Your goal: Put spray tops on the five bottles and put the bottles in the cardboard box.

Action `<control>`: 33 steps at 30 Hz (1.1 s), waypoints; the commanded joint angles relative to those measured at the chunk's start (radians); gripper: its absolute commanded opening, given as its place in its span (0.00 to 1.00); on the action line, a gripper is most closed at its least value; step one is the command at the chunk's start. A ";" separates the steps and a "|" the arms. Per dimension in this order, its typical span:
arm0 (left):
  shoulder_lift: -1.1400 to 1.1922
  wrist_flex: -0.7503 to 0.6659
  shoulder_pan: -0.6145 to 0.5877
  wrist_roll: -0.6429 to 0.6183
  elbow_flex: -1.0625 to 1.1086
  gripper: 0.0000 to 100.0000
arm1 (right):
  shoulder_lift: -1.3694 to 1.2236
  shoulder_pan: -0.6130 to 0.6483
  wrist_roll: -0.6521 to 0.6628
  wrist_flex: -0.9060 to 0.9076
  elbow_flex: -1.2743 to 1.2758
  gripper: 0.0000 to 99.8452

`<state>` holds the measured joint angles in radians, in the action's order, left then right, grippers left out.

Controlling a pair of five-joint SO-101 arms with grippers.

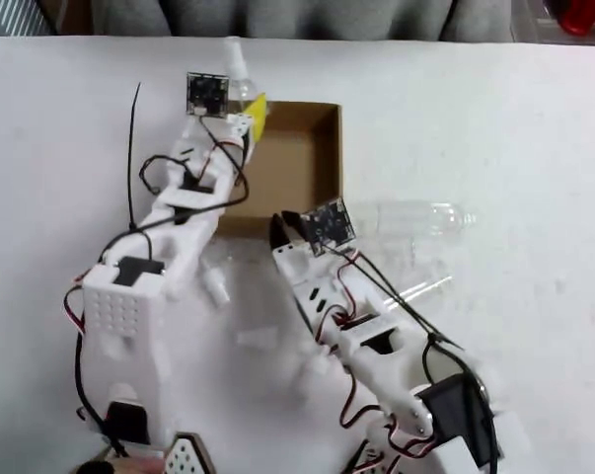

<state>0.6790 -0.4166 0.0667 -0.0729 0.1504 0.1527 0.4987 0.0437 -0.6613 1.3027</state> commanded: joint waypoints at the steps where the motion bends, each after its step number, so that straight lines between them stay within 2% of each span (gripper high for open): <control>1: -0.027 -0.028 -0.018 0.012 0.002 0.22 | 0.015 0.007 0.012 0.001 -0.046 0.01; 6: -0.107 0.035 -0.018 0.008 0.054 0.26 | 0.015 0.007 0.012 0.001 -0.046 0.01; 25: -0.157 0.037 -0.018 0.003 0.078 0.26 | 0.007 0.010 0.014 0.004 -0.061 0.01; 33: -0.257 0.146 -0.018 0.002 0.106 0.26 | 0.007 0.010 0.014 0.004 -0.061 0.01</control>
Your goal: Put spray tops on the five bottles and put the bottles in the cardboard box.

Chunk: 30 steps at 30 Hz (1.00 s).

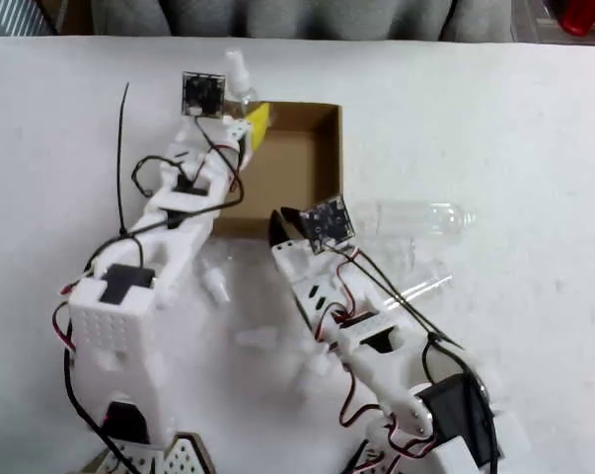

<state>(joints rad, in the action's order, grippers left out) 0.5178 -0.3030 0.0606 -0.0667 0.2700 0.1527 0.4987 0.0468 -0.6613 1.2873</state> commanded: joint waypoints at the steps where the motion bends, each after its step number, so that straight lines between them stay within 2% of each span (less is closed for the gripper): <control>1: -0.099 0.038 -0.012 -0.005 -0.014 0.26 | 0.007 0.010 0.011 0.004 -0.046 0.01; 9: -0.131 0.137 -0.012 -0.003 -0.006 0.26 | 0.007 0.010 0.011 0.004 -0.046 0.01; 24: -0.446 0.169 0.008 0.005 0.308 0.26 | 0.005 0.010 0.011 0.005 -0.041 0.01; 30: -0.568 0.331 0.005 0.005 0.394 0.26 | 0.005 0.010 0.011 0.005 -0.040 0.01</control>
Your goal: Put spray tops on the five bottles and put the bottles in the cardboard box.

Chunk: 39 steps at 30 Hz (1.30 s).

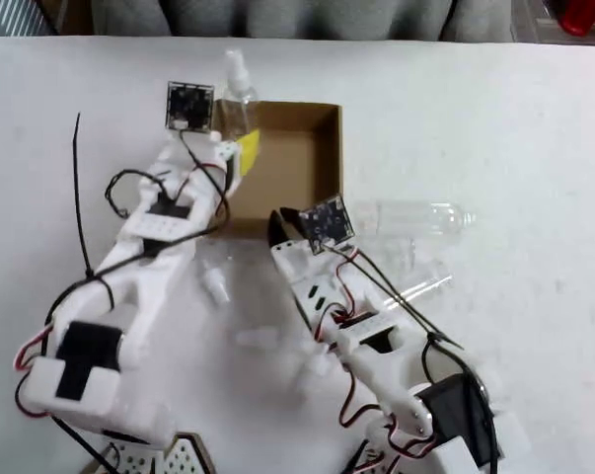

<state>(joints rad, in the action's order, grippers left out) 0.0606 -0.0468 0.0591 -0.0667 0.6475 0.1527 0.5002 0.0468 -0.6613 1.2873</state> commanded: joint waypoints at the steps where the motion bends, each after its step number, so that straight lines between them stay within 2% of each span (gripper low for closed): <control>1: -0.136 0.097 0.007 0.005 0.040 0.26 | 0.005 0.008 0.011 0.005 -0.040 0.01; 12: -0.570 0.273 0.004 0.002 0.361 0.26 | 0.005 0.007 0.011 0.005 -0.038 0.01; 21: -1.012 0.615 -0.005 -0.002 0.528 0.26 | 0.008 0.001 0.011 0.005 -0.025 0.01; 26: -1.211 0.775 -0.099 -0.003 0.583 0.26 | 0.012 -0.001 0.011 0.005 -0.021 0.01; 35: -1.374 0.783 -0.268 -0.008 0.781 0.26 | 0.016 0.002 0.012 0.005 0.012 0.01; 37: -1.395 0.772 -0.289 -0.060 0.835 0.26 | 0.016 0.008 0.017 0.005 0.029 0.01; 39: -1.415 0.707 -0.303 -0.097 0.895 0.26 | 0.024 0.012 0.084 0.005 0.048 0.01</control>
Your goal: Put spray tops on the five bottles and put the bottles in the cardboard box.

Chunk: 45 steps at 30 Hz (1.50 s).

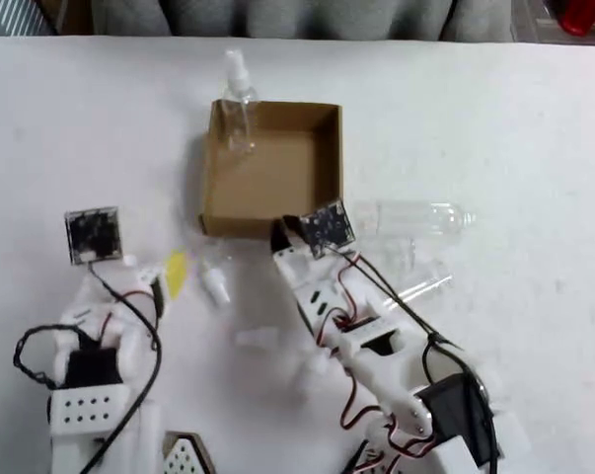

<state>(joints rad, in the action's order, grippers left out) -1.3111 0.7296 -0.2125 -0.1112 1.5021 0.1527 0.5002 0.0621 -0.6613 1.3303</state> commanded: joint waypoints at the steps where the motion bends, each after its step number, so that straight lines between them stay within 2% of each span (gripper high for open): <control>1: -0.051 -0.114 -0.048 -0.055 0.066 0.26 | 0.038 0.012 0.114 0.005 0.014 0.01; 3: -0.064 -0.172 -0.077 -0.057 0.094 0.26 | 0.088 0.004 0.164 0.005 0.037 0.01; 6: -0.074 -0.184 -0.085 -0.057 0.101 0.23 | 0.211 -0.001 0.163 0.059 0.080 0.01; 11: -0.074 -0.189 -0.082 -0.055 0.103 0.01 | 0.550 -0.039 0.163 0.403 0.086 0.01; 15: -0.074 -0.186 -0.082 -0.028 0.104 0.07 | 0.886 -0.091 0.166 0.740 0.078 0.01; 20: -0.074 -0.190 -0.081 -0.025 0.106 0.02 | 1.202 -0.160 0.164 1.320 -0.080 0.01; 23: -0.076 -0.195 -0.079 -0.028 0.114 0.02 | 1.274 -0.186 0.163 1.564 -0.196 0.01; 29: -0.076 -0.318 -0.047 -0.021 0.169 0.02 | 1.287 -0.248 0.163 1.893 -0.354 0.01; 36: -0.076 -0.396 -0.041 -0.021 0.196 0.02 | 1.287 -0.302 0.164 2.198 -0.377 0.01; 39: -0.076 -0.391 -0.016 -0.021 0.196 0.02 | 1.282 -0.372 0.173 2.184 -0.376 0.01; 45: -0.076 -0.350 0.028 -0.021 0.196 0.02 | 1.112 -0.364 0.241 2.166 -0.385 0.01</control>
<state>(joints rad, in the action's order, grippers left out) -1.3679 0.3659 -0.2140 -0.1419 1.7031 1.3648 0.1396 0.2631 1.5129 1.0065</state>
